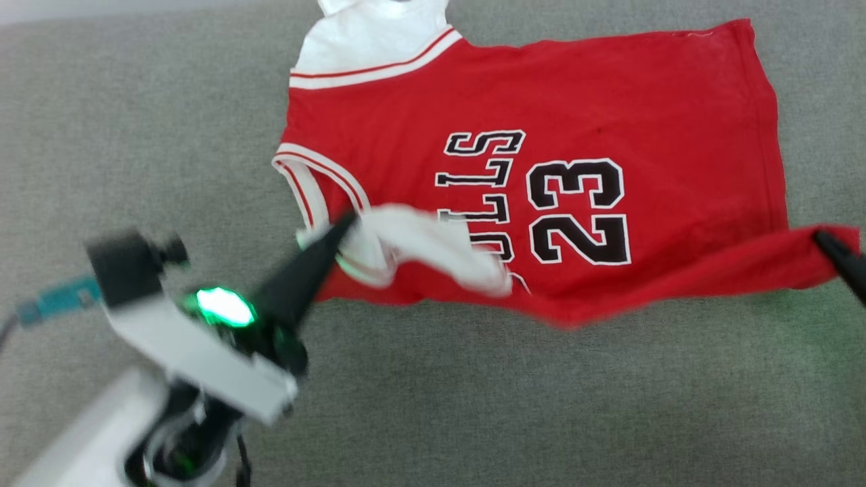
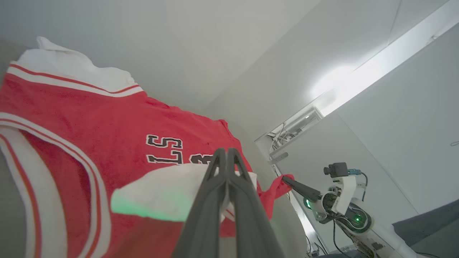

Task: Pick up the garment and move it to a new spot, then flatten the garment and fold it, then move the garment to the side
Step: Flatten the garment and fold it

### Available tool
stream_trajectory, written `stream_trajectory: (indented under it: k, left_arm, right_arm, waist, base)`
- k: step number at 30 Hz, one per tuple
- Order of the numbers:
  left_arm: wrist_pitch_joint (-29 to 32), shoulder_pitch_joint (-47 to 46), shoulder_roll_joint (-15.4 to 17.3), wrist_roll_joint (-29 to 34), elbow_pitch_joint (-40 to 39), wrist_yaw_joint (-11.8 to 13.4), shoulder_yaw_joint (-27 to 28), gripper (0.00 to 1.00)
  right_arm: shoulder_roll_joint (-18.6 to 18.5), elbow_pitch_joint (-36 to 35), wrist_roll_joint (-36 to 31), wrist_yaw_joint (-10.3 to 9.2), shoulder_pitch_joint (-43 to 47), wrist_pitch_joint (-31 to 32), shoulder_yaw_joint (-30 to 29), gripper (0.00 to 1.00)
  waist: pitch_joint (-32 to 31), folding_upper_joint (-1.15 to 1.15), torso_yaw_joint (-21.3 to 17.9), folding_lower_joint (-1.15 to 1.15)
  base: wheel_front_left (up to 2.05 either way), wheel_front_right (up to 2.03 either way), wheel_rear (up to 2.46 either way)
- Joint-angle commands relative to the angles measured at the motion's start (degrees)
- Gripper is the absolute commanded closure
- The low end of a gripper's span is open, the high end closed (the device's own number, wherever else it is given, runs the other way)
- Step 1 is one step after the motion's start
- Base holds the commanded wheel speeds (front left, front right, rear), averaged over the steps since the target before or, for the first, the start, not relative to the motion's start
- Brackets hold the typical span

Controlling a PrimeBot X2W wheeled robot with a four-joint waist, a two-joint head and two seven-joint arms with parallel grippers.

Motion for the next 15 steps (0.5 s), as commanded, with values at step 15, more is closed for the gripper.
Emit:
stream_trajectory:
  k: [15]
  left_arm:
    - [1.28,-15.87,-5.68,3.52,27.48,-0.04,-0.01,1.00]
  right_arm:
    - [10.99,13.90,-6.95,-0.02,-17.42,2.84,0.30,1.00]
  waist:
    - [4.10,0.00,-2.41,0.00]
  base:
    - [0.00,0.00,0.00]
